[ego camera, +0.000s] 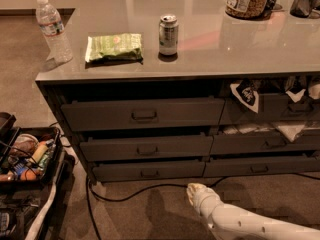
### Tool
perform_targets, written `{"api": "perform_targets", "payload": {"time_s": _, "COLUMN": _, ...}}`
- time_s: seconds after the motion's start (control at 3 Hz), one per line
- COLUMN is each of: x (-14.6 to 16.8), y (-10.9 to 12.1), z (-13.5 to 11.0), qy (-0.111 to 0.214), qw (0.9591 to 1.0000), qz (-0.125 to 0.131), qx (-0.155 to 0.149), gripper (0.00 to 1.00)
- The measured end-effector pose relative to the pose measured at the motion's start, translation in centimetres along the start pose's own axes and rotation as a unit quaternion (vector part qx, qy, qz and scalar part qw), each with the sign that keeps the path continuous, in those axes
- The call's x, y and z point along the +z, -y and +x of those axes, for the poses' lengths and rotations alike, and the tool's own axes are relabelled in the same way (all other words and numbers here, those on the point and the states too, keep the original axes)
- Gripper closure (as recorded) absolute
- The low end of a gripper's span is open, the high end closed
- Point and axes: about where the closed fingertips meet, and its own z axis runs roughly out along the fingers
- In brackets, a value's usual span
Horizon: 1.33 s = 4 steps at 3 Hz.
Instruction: Close middle drawer
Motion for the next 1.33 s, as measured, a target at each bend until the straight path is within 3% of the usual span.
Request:
{"api": "perform_targets", "payload": {"time_s": 0.33, "x": -0.2, "y": -0.2, "z": 0.6, "qy": 0.025, "qw": 0.9997, "qz": -0.001, "qx": -0.002, "gripper": 1.0}}
{"api": "perform_targets", "payload": {"time_s": 0.67, "x": -0.9, "y": -0.4, "z": 7.6, "qy": 0.031, "qw": 0.999, "qz": 0.032, "qx": 0.005, "gripper": 1.0}}
{"api": "perform_targets", "payload": {"time_s": 1.0, "x": -2.7, "y": 0.6, "z": 11.5, "qy": 0.024, "qw": 0.9982, "qz": 0.056, "qx": 0.003, "gripper": 1.0}}
{"api": "perform_targets", "payload": {"time_s": 1.33, "x": -2.8, "y": 0.6, "z": 11.5, "qy": 0.024, "qw": 0.9982, "qz": 0.056, "qx": 0.003, "gripper": 0.81}}
